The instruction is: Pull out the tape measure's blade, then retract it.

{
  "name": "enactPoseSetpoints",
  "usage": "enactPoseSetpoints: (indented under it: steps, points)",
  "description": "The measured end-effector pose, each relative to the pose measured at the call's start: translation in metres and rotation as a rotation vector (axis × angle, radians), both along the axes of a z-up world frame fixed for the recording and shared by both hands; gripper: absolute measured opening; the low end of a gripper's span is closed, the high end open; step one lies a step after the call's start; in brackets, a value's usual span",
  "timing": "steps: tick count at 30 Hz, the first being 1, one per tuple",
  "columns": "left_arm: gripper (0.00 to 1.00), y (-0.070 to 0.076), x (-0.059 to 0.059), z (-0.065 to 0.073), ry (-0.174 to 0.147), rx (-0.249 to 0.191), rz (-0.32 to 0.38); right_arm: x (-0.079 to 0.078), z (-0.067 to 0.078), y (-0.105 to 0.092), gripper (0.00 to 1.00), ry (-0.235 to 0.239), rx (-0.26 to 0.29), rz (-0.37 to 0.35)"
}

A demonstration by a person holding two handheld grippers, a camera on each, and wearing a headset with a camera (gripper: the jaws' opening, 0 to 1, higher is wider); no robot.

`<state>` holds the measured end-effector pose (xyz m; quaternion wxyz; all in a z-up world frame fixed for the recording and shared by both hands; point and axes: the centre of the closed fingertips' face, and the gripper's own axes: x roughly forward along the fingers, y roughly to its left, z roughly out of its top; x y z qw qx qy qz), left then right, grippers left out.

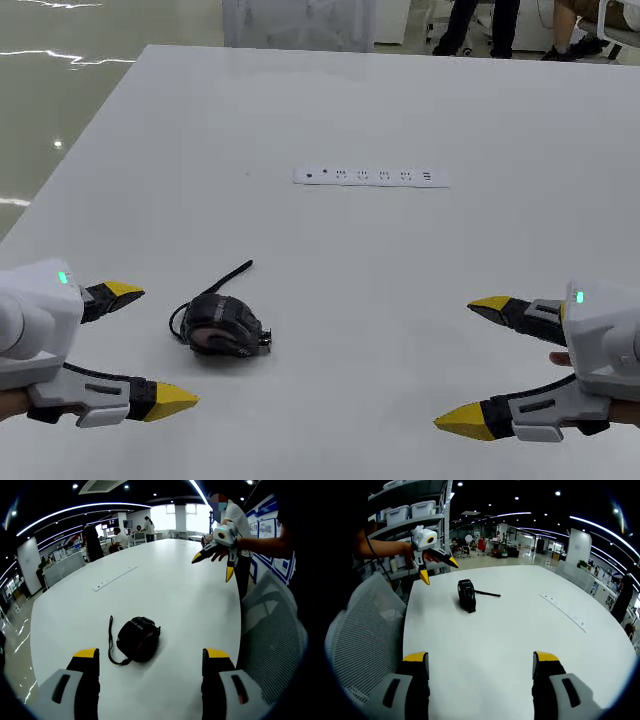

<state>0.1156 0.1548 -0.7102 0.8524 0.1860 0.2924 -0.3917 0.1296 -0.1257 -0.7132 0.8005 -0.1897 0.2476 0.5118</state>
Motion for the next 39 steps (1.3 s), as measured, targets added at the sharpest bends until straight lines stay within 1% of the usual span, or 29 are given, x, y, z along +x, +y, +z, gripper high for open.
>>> enactPoseSetpoints:
  steps: [7, 13, 15, 18, 23, 27, 31, 34, 35, 37, 39]
  points:
    - [0.79, 0.003, 0.006, -0.004, 0.012, 0.029, -0.036, 0.005, 0.003, 0.005, 0.87, -0.003, -0.009, 0.029]
    - [0.78, 0.003, 0.011, -0.009, 0.023, 0.046, -0.062, 0.011, -0.001, 0.01, 0.86, 0.006, -0.028, 0.063]
    - [0.78, 0.002, 0.01, -0.01, 0.026, 0.048, -0.066, 0.012, -0.002, 0.012, 0.86, 0.002, -0.034, 0.077]
    - [0.78, 0.002, 0.013, -0.014, 0.031, 0.054, -0.076, 0.014, -0.002, 0.015, 0.85, 0.0, -0.031, 0.087]
    - [0.76, -0.001, 0.015, -0.015, 0.036, 0.062, -0.094, 0.02, -0.005, 0.018, 0.83, -0.017, -0.037, 0.102]
    - [0.74, -0.002, 0.017, -0.018, 0.039, 0.079, -0.122, 0.022, -0.008, 0.02, 0.82, -0.027, -0.055, 0.12]
    - [0.71, 0.001, 0.023, -0.023, 0.044, 0.096, -0.145, 0.027, -0.01, 0.025, 0.79, -0.035, -0.057, 0.132]
    - [0.7, 0.002, 0.027, -0.027, 0.049, 0.118, -0.163, 0.028, -0.01, 0.029, 0.78, -0.039, -0.054, 0.139]
    - [0.69, 0.002, 0.028, -0.028, 0.049, 0.122, -0.168, 0.029, -0.011, 0.03, 0.77, -0.04, -0.057, 0.142]
    - [0.68, 0.002, 0.03, -0.029, 0.053, 0.131, -0.177, 0.033, -0.016, 0.03, 0.75, -0.047, -0.083, 0.152]
    - [0.68, 0.003, 0.033, -0.031, 0.058, 0.139, -0.185, 0.036, -0.017, 0.032, 0.75, -0.045, -0.075, 0.153]
